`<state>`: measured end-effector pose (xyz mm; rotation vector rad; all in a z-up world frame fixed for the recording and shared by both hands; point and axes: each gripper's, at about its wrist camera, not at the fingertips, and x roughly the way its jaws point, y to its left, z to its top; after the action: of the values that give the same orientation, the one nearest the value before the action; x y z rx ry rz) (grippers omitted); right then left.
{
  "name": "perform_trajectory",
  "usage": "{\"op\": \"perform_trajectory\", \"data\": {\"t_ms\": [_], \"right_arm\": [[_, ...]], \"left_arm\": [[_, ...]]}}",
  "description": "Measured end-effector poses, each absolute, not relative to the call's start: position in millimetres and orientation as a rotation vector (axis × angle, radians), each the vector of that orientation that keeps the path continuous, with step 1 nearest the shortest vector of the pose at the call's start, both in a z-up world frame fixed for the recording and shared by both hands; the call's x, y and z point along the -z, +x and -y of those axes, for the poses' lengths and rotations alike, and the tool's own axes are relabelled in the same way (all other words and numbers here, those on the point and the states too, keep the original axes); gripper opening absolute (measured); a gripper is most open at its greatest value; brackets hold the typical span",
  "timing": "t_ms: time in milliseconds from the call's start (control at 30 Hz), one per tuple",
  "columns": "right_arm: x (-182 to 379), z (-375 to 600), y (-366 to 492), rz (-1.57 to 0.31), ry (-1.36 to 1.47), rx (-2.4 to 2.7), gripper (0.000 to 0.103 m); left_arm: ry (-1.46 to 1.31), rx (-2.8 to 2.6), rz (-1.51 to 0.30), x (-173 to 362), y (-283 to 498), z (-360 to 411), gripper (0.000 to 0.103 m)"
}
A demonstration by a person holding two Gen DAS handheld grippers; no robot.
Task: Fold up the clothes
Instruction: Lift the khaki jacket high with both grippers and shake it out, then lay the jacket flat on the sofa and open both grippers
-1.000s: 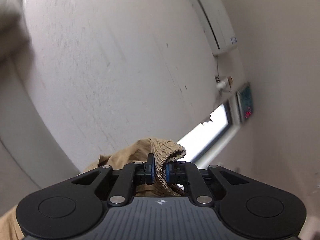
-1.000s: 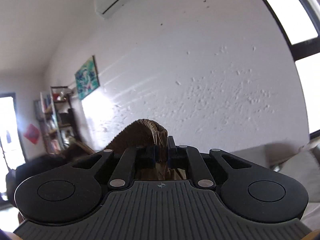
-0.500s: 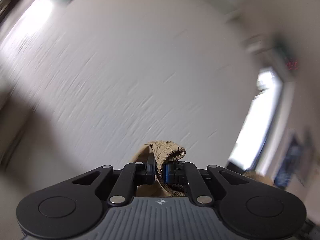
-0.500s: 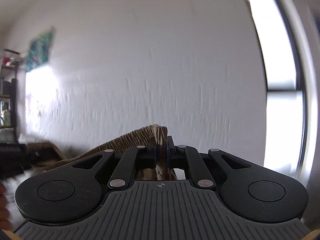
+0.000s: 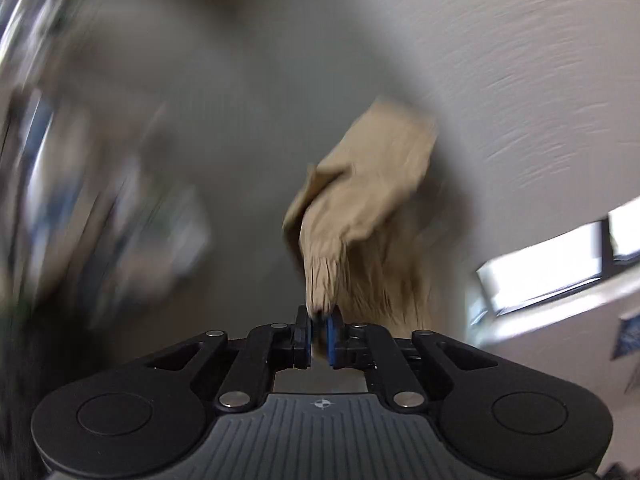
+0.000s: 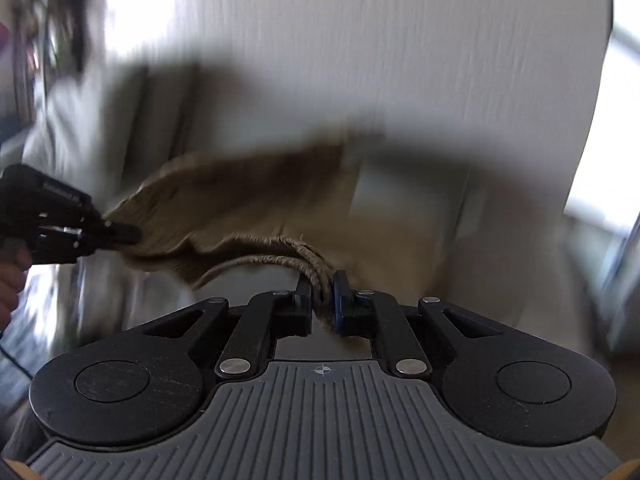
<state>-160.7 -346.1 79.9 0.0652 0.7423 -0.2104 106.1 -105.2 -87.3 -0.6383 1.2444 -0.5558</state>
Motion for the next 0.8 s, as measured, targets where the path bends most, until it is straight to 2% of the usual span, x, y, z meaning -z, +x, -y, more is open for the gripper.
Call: {"op": "perform_trajectory", "data": {"t_ms": [67,100,133,200,300,367,400,467,800], "right_arm": [[-0.1,352.2,-158.6,-0.987,0.2,0.167,0.02],[26.7,350.3,-165.1,-1.043,0.27,0.135,0.026],[37.9,349.9,-170.6,-1.051,0.307,0.122,0.03],[57.6,349.6,-181.3,-1.059,0.377,0.101,0.039],[58.0,356.9,-192.7,-0.96,0.527,0.108,0.048],[54.7,362.3,-201.7,-0.889,0.633,0.114,0.05],[58.6,357.2,-206.4,-0.867,0.666,0.118,0.05],[62.2,358.8,-210.5,-0.839,0.693,0.147,0.05],[33.6,366.3,-257.3,-0.771,0.826,0.248,0.051]], "left_arm": [[-0.61,0.514,-1.3,126.2,97.7,94.6,0.009],[-0.588,0.504,-1.283,133.5,93.8,90.1,0.019],[-0.566,0.497,-1.259,136.3,92.3,86.8,0.022],[-0.493,0.51,-1.179,119.2,86.6,91.5,0.032],[-0.387,0.544,-1.062,91.4,88.8,107.8,0.046],[-0.335,0.585,-0.992,85.7,80.3,120.8,0.052],[-0.31,0.598,-0.96,82.0,81.7,128.7,0.063],[-0.272,0.593,-0.914,69.5,62.7,113.3,0.073],[-0.152,0.585,-1.054,90.1,85.5,136.5,0.069]]}}
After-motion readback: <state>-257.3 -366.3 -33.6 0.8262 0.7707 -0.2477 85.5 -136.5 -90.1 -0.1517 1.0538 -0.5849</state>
